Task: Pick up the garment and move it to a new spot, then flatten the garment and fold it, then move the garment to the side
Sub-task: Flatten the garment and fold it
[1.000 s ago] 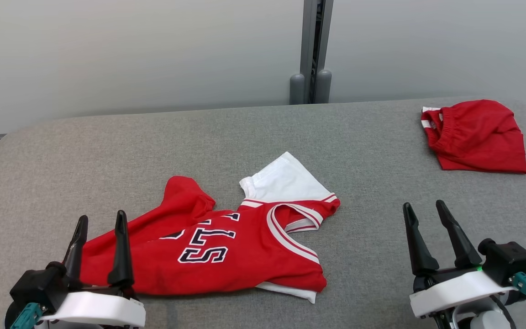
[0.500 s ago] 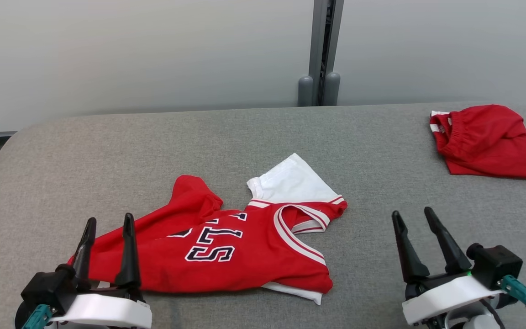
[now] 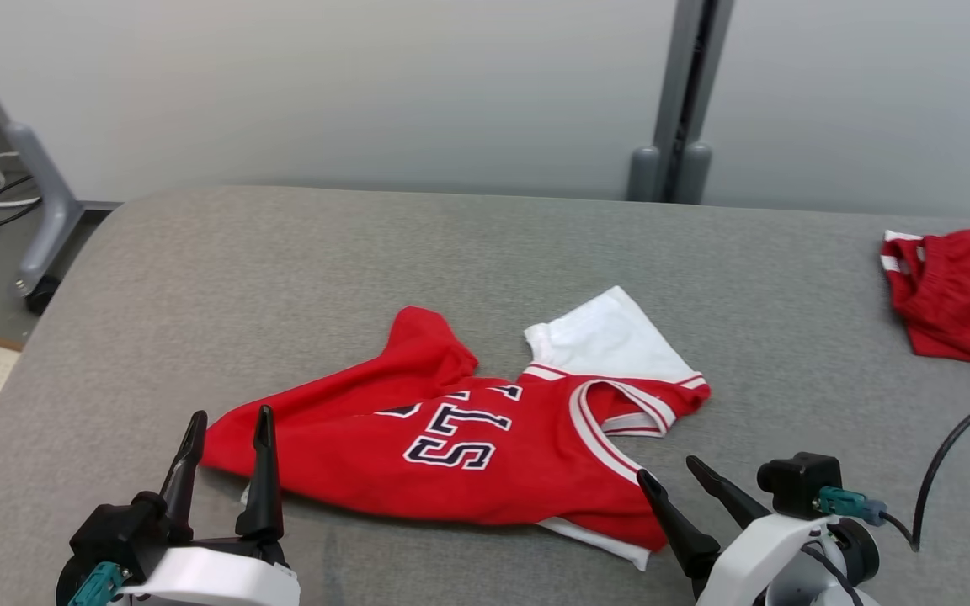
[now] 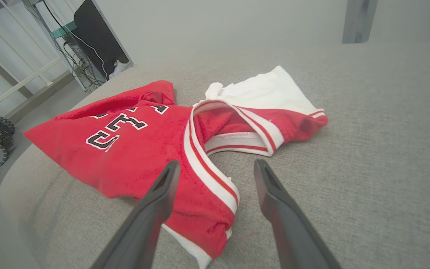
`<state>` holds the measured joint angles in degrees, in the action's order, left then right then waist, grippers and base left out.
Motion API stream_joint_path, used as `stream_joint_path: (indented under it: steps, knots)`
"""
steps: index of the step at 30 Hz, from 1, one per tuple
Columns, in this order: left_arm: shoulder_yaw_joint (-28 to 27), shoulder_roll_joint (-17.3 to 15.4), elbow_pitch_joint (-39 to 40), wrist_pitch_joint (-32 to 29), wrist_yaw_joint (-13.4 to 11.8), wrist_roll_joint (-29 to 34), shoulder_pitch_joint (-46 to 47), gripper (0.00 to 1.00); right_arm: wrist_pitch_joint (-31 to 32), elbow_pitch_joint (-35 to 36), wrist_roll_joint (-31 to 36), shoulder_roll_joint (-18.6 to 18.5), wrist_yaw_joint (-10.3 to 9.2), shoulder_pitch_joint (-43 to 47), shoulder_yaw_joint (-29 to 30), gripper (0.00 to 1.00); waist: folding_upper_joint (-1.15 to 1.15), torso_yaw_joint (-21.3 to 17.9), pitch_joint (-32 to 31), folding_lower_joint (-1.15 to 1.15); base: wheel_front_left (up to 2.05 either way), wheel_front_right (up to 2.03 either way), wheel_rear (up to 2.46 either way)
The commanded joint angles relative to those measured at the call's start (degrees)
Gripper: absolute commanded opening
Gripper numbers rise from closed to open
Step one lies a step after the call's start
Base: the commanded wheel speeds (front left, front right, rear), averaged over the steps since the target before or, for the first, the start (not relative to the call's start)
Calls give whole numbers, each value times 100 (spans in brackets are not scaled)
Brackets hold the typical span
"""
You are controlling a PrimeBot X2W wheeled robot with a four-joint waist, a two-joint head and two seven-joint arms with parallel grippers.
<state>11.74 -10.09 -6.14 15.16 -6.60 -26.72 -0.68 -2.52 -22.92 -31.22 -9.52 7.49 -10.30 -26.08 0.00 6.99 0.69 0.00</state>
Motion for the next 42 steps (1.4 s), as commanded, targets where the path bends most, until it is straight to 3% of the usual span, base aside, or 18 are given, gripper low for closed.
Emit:
stream_joint_path:
  steps: [1,23,24,25,27,42]
  knots:
    - [-40,7,-36,9,41,54,50,100,56,-93,-67,-49,2,-112,-23,100,0,224,-5,0,0,0,0]
    - [-165,162,-283,10,298,136,111,100,257,-1742,96,228,2,-820,88,100,0,1024,19,0,0,0,0]
    - [-177,152,-298,9,300,126,125,100,187,-1750,85,247,2,-831,77,91,0,1037,20,0,0,0,0]
    - [-184,146,-310,9,308,120,139,100,112,-1747,66,254,2,-841,79,46,0,1048,22,0,0,0,0]
    - [-199,140,-329,9,327,114,151,100,-10,-1747,30,255,2,-858,64,0,0,1059,20,0,0,0,0]
    - [-245,168,-341,9,408,129,177,100,-596,-1438,-223,73,2,-1287,33,0,0,988,93,0,0,0,0]
